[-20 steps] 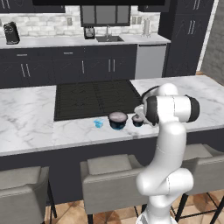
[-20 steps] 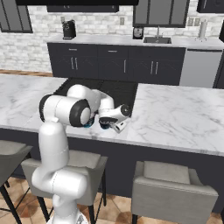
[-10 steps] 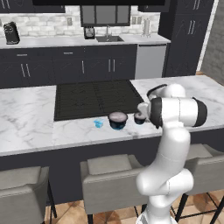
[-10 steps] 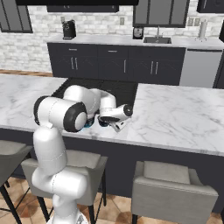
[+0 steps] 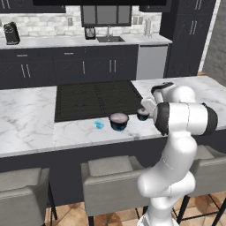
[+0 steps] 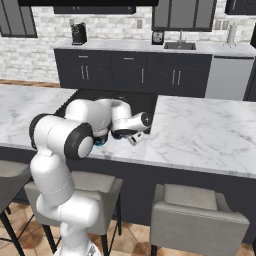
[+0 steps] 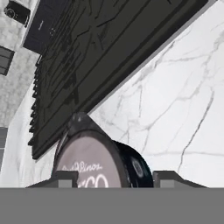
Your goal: Stack the yogurt containers by placing the smaller containers on top of the larger containers.
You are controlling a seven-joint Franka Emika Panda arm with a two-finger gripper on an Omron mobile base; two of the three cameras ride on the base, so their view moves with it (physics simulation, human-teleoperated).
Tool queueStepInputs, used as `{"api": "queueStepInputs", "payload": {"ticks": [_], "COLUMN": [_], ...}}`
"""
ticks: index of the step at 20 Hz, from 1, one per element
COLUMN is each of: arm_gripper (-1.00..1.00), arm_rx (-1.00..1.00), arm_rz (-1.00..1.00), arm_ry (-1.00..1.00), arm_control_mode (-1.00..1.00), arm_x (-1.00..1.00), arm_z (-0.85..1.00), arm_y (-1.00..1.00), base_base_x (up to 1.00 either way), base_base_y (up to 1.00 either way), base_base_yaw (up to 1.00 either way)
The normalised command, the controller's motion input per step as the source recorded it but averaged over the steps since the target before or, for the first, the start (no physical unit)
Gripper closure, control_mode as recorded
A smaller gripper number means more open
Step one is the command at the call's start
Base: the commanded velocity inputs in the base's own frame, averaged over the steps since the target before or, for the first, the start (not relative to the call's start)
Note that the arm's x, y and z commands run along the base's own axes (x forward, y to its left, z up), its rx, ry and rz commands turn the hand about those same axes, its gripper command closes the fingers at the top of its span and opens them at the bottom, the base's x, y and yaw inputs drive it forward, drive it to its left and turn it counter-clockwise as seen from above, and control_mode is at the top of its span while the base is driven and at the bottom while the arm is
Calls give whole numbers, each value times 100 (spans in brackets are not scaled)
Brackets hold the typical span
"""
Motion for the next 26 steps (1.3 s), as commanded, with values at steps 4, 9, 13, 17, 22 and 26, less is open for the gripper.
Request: {"api": "queueStepInputs", "payload": {"ticks": [4, 9, 13, 17, 22, 26], "arm_gripper": [100, 100, 100, 100, 100, 100], "arm_rx": [0, 0, 0, 0, 0, 0], "arm_rz": [0, 0, 0, 0, 0, 0], "arm_ry": [0, 0, 0, 0, 0, 0], "arm_control_mode": [-100, -100, -100, -100, -100, -100], "arm_x": [-16, -23, -37, -29, -17, -2], "arm_z": [50, 33, 18, 19, 11, 8], "arm_y": [0, 0, 6, 11, 22, 25], "base_base_x": [0, 0, 0, 0, 0, 0], "base_base_y": [0, 0, 0, 0, 0, 0], "base_base_yaw": [0, 0, 0, 0, 0, 0]}}
